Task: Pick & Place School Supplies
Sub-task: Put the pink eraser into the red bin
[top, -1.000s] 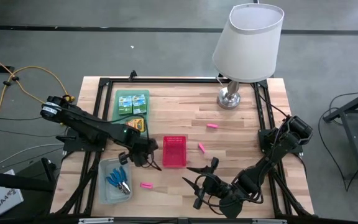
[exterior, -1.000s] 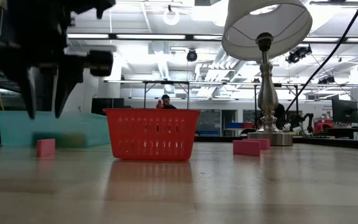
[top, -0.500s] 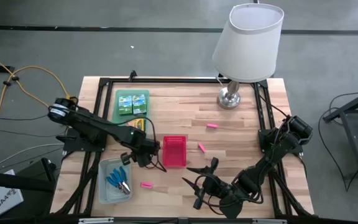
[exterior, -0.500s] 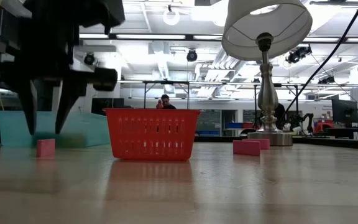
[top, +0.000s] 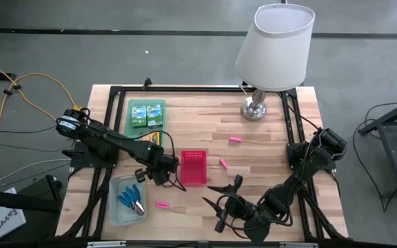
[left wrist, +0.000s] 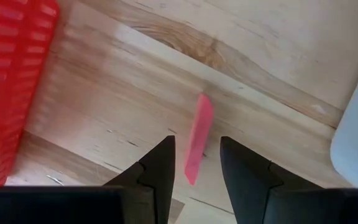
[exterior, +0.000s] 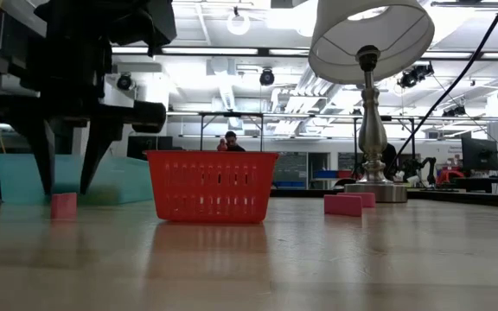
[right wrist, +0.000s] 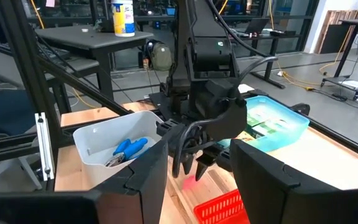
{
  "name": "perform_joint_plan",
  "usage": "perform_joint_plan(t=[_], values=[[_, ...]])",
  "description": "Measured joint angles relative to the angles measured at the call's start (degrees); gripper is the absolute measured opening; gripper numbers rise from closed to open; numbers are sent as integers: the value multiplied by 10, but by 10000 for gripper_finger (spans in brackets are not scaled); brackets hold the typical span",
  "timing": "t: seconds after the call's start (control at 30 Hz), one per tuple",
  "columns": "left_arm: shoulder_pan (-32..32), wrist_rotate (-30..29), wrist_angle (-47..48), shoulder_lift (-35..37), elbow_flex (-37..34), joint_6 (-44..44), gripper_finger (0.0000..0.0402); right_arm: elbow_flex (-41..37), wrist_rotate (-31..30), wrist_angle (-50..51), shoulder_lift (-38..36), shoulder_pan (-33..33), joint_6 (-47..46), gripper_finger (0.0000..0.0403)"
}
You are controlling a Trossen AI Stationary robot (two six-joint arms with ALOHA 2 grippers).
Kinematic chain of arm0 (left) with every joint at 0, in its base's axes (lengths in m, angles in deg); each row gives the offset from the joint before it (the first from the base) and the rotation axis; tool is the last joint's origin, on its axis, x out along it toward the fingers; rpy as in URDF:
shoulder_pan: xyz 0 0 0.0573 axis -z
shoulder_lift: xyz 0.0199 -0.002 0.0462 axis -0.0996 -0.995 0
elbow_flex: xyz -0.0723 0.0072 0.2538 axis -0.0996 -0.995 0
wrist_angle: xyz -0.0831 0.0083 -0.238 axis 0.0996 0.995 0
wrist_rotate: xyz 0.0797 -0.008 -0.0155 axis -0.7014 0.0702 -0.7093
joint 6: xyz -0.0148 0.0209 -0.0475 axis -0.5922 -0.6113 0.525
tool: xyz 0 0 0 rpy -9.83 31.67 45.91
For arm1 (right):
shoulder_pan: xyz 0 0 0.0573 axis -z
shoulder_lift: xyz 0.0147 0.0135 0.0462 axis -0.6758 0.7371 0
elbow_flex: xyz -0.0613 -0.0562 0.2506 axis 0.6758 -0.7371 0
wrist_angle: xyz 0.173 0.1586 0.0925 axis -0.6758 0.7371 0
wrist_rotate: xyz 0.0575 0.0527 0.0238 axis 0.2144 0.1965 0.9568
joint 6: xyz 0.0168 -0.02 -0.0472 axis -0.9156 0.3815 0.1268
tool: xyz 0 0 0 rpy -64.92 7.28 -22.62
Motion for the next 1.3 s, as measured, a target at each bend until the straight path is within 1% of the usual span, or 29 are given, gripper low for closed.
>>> perform_joint_plan(t=[0.17, 0.27, 0.6, 0.73, 1.13, 1.3], values=[[0, -13, -9, -12, 0, 4, 119, 0, 0, -3, 0, 0, 0, 165], [0, -14, -6, -16, 0, 12, 112, 0, 1, -5, 0, -1, 1, 165], [3, -25, -13, -14, 1, 13, 39, 0, -2, -17, 0, -8, 15, 165], [4, -25, -13, -13, 1, 14, 22, 0, -2, -17, 0, -8, 15, 165], [10, -27, -13, -13, 1, 11, 17, 0, -2, -17, 0, -8, 15, 165], [17, -26, -7, -13, 13, 15, 16, 0, -2, -17, 0, -8, 15, 165]])
